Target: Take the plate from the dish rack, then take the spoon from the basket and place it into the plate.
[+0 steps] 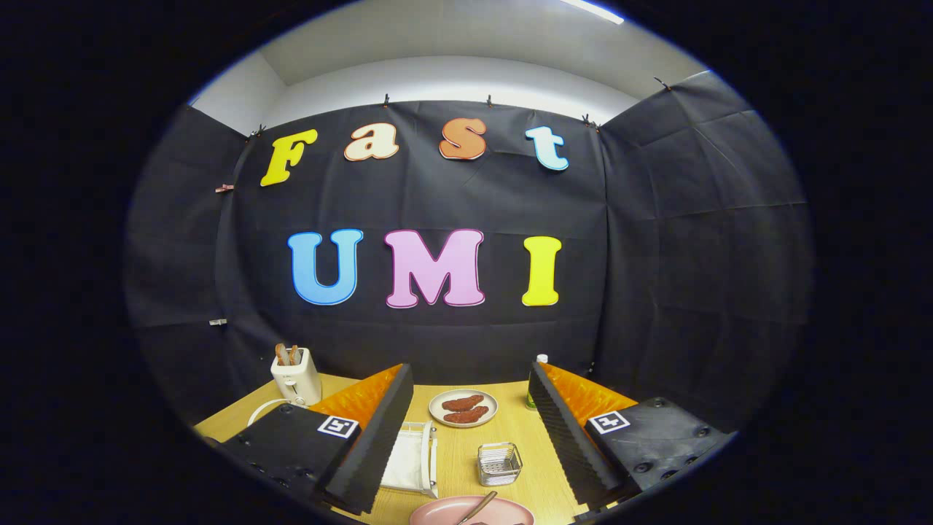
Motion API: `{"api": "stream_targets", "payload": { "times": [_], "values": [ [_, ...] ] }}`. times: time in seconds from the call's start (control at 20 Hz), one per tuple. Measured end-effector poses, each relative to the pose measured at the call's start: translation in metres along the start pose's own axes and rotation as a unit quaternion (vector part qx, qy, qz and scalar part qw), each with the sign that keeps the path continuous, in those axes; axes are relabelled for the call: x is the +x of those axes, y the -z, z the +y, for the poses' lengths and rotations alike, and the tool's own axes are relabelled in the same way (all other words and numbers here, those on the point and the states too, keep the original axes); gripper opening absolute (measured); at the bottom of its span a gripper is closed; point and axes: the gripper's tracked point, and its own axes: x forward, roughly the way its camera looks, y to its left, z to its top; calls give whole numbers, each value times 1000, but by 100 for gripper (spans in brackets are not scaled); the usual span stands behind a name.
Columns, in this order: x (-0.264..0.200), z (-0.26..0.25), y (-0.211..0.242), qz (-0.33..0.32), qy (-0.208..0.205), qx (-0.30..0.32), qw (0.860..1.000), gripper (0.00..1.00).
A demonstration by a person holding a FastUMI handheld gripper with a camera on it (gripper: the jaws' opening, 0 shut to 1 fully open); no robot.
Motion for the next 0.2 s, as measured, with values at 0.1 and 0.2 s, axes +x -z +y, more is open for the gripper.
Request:
{"api": "stream_targets", "payload": {
  "times": [0.1, 0.2],
  "values": [
    [5, 3, -4, -3, -2, -5, 1000, 98],
    [8, 6, -5, -3, -4, -5, 1000, 98]
  ]
}}
